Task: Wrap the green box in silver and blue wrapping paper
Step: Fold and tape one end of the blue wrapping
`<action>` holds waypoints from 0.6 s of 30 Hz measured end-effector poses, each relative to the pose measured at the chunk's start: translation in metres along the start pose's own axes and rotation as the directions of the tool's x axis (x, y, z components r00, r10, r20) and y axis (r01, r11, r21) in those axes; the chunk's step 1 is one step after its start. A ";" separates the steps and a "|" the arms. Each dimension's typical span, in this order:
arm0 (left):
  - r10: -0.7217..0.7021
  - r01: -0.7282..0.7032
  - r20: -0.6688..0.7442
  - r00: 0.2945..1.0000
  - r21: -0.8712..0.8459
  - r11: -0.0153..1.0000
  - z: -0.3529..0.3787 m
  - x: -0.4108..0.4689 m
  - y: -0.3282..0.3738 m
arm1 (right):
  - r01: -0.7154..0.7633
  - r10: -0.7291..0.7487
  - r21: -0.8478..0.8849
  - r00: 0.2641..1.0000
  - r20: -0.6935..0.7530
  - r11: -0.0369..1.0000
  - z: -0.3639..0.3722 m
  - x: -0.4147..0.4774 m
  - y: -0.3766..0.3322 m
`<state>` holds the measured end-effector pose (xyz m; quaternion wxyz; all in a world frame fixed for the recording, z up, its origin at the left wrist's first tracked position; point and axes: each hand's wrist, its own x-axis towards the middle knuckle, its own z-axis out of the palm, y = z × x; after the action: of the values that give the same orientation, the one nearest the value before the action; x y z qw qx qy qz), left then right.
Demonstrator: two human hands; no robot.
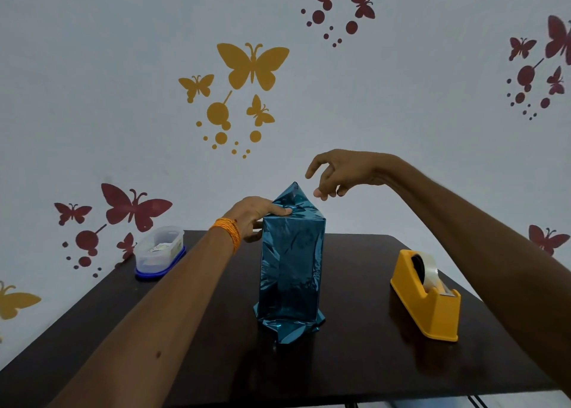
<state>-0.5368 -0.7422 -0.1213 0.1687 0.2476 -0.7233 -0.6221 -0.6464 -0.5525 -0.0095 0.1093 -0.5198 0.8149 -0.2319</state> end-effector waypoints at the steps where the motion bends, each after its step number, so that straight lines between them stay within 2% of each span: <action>1: 0.000 0.000 -0.007 1.000 -0.001 1.000 0.000 0.000 0.000 | -0.006 0.006 0.009 0.999 0.032 1.000 0.002 0.001 -0.001; 4: -0.001 0.001 -0.013 1.000 -0.005 1.000 0.000 -0.001 -0.001 | -0.006 0.002 0.030 0.993 0.119 1.000 0.008 0.008 -0.002; 9: 0.002 -0.002 -0.001 1.000 -0.022 1.000 -0.001 -0.003 -0.001 | -0.015 0.023 -0.046 0.985 0.174 0.999 0.015 0.027 0.001; 18: -0.004 0.005 0.011 1.000 -0.033 0.999 -0.001 0.000 -0.001 | -0.076 0.089 -0.054 0.950 0.300 0.996 0.017 0.045 0.009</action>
<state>-0.5362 -0.7432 -0.1220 0.1672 0.2428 -0.7133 -0.6358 -0.6658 -0.5943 -0.0257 0.2313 -0.5168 0.8143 -0.1281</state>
